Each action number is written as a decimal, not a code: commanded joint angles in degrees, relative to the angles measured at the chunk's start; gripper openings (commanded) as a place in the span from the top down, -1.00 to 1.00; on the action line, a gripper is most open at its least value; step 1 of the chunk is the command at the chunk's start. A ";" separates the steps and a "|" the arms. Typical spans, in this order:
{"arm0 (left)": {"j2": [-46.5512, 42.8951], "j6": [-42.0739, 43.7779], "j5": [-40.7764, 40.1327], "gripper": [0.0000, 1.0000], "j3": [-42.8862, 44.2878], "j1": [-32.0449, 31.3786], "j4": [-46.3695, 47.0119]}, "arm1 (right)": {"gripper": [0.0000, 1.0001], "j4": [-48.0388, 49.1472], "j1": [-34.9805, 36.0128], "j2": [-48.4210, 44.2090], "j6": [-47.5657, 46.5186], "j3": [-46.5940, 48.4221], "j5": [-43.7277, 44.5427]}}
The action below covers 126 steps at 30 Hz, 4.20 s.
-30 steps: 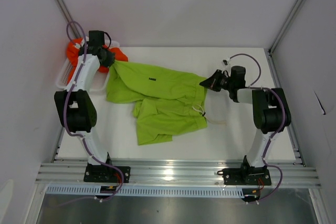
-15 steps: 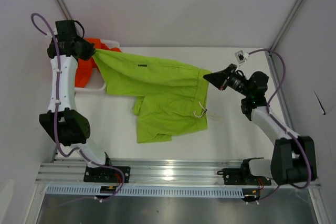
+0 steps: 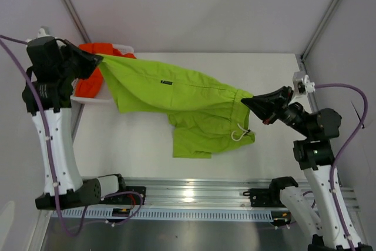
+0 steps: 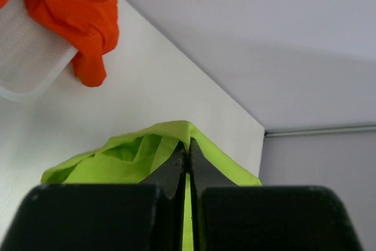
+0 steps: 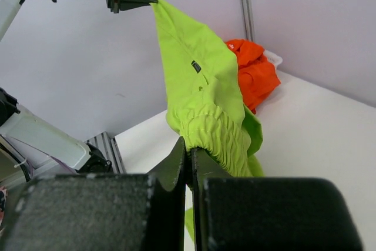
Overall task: Fold and stack the shorts
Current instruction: Flatten the shorts out
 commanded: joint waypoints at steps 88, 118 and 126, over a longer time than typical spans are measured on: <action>28.24 -9.67 0.35 1.00 -28.23 -8.79 51.93 | 1.00 17.34 -9.34 37.68 5.04 -5.11 20.91; 19.77 8.79 -2.73 -0.98 -22.82 -23.45 38.29 | 0.19 -5.50 -14.45 65.21 1.52 25.13 30.68; 6.41 7.29 -6.33 -0.97 -40.59 -33.75 44.28 | 1.00 -3.05 -13.92 77.68 8.90 36.73 16.35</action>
